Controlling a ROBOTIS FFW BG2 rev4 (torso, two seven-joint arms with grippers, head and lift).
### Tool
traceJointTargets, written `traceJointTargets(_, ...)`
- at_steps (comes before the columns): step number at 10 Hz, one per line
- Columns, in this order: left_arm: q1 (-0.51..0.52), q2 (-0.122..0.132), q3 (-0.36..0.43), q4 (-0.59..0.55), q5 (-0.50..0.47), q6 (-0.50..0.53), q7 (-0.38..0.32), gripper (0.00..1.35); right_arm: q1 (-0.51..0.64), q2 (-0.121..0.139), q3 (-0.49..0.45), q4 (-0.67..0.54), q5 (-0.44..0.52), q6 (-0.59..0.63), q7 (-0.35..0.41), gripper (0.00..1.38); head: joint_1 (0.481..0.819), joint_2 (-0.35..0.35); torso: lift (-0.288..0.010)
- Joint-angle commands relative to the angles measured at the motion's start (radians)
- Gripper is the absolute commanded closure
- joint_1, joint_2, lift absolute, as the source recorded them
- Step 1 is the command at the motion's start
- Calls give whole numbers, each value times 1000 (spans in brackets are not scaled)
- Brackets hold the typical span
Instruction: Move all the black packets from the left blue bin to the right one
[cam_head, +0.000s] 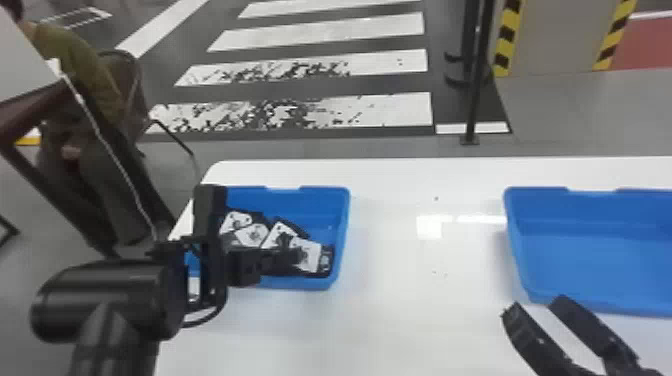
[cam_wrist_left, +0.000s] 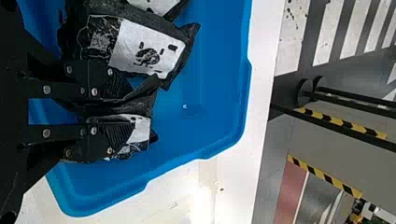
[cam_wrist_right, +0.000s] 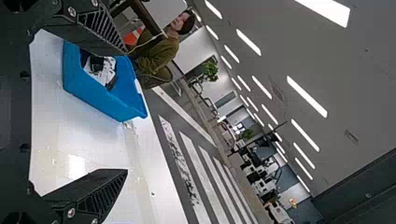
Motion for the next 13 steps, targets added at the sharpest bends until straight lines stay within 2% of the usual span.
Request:
traceJointTargets(1,58,-7,35,-99,7,-2,-9,1211,0,0,0,-3,-1,1,2,130,695,211,-140)
traceJointTargets(4,180,-18,109,-307,109,-24,-37,1211,-25,-1,0,-8,-15,41,26,128,695,226,-140)
traceJointTargets(6,252,-23,113,-322,267,-130,-77,1213,-79,-1,10,24,-103,127,78,128,695,221,-140)
traceJointTargets(7,276,-27,109,-322,311,-159,-96,1213,-113,-6,26,53,-161,161,94,127,695,205,-140)
traceJointTargets(10,315,-35,65,-330,398,-193,-119,1211,-216,-29,86,168,-292,208,112,125,695,196,-140)
traceJointTargets(13,305,-33,8,-334,448,-198,-121,1211,-307,-31,100,276,-322,215,114,127,695,148,-140)
